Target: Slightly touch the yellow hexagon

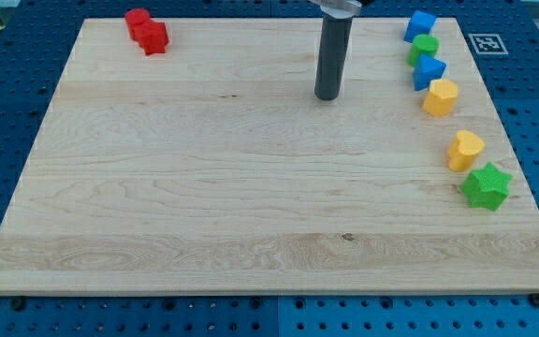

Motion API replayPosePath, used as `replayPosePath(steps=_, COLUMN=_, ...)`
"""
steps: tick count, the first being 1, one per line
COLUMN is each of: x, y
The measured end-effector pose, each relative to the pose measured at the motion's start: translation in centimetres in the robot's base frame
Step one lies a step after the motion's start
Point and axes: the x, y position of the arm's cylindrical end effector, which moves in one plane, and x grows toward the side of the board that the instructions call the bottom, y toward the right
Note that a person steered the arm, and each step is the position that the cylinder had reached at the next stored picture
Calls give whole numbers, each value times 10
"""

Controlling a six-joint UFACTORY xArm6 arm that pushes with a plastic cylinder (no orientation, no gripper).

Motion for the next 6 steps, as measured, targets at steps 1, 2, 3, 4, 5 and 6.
replayPosePath(steps=1, x=33, y=40)
replayPosePath(steps=2, x=39, y=56)
replayPosePath(steps=3, x=39, y=66)
replayPosePath(steps=4, x=39, y=119)
replayPosePath(steps=5, x=40, y=155)
replayPosePath(steps=6, x=40, y=155)
